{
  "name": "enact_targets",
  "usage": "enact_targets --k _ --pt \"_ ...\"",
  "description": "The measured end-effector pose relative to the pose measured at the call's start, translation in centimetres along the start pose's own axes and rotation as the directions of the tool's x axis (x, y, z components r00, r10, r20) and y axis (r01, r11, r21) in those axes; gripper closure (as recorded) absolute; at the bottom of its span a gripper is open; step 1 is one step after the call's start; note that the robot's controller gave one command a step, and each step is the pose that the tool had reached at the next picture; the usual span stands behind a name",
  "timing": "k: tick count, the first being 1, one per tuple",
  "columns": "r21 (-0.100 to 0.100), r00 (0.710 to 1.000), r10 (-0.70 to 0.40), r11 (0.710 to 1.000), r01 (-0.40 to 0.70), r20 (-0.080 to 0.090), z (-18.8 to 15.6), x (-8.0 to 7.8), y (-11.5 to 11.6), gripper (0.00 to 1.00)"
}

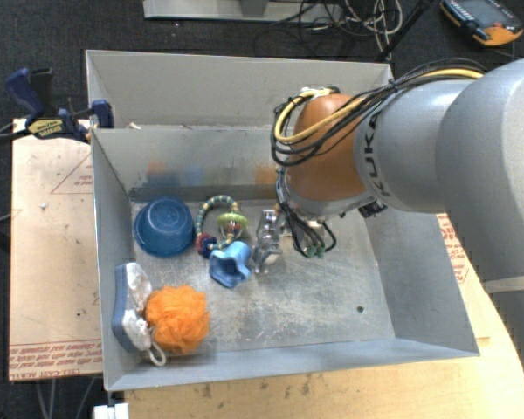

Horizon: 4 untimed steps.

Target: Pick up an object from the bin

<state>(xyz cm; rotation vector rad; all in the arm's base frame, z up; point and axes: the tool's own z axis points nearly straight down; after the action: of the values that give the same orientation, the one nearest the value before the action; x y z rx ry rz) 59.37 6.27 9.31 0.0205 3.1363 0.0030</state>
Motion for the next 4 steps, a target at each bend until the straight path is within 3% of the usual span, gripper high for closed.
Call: enact_targets --k 1,2,3,4 --pt "0.003 0.974 0.225 0.974 -0.225 -0.006 -0.1 4.6 -2.0 0.0" --pt "0.002 0.975 0.223 0.975 -0.223 -0.004 -0.1 4.6 -2.1 0.0" --pt "0.007 0.958 0.288 0.958 -0.288 -0.009 -2.8 3.7 0.6 0.0" --pt "0.003 0.936 0.351 0.936 -0.351 -0.003 -7.3 2.7 6.5 0.0"
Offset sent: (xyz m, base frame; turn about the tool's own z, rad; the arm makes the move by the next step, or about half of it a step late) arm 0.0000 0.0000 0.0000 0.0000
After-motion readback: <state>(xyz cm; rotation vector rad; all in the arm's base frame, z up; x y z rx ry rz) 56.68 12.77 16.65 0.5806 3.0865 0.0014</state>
